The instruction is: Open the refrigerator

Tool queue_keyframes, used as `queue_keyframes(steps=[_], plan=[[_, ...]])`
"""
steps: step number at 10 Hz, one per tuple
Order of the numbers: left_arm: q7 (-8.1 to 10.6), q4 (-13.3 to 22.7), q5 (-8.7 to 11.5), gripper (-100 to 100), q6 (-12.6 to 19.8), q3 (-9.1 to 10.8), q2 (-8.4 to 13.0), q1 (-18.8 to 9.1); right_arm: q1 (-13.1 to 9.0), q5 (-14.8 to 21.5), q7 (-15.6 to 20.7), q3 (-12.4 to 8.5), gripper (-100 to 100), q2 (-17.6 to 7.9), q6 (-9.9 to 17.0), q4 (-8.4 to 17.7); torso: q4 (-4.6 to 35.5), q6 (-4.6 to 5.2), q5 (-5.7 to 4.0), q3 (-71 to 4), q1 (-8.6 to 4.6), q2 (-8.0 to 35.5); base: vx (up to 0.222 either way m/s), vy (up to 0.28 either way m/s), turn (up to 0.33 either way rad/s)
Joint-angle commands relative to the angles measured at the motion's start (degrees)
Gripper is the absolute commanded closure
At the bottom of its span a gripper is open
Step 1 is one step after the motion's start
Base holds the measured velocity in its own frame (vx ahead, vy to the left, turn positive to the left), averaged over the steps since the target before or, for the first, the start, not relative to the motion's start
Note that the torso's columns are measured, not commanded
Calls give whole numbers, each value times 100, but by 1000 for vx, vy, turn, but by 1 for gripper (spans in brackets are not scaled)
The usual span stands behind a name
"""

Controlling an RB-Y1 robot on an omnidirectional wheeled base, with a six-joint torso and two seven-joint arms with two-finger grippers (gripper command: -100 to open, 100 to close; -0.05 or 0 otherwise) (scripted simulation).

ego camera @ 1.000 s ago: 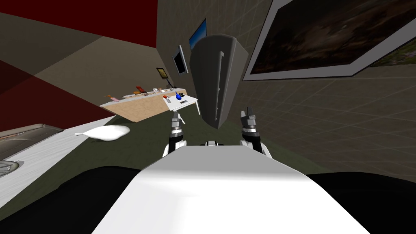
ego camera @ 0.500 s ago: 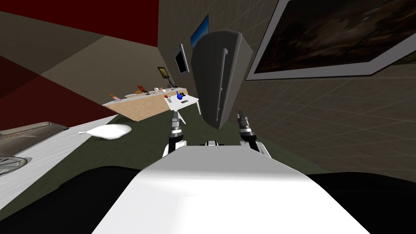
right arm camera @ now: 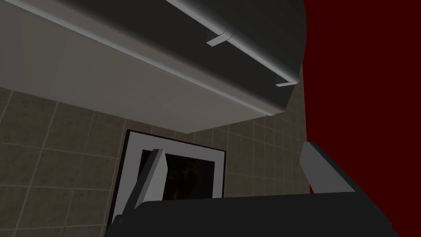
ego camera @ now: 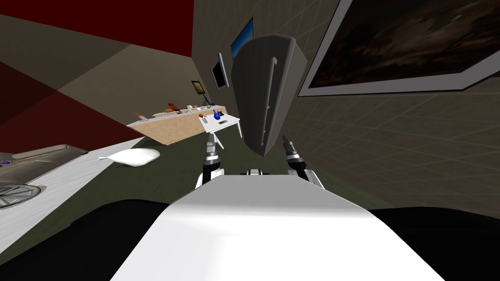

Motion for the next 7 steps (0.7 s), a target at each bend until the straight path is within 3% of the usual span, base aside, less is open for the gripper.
queue_keyframes(steps=[1,6,7], plan=[[0,0,0,0,0,0,0,0,-32,427,-5,26,-100,-36,188,148,1,-1,0,1,3,1,37,19,23],[0,0,0,0,0,0,0,0,-100,1303,-36,92,-100,-118,730,537,1,0,0,3,1,5,42,23,34],[0,0,0,0,0,0,0,0,-100,1478,-36,92,-100,-118,730,537,1,-1,0,2,1,1,42,23,28]])
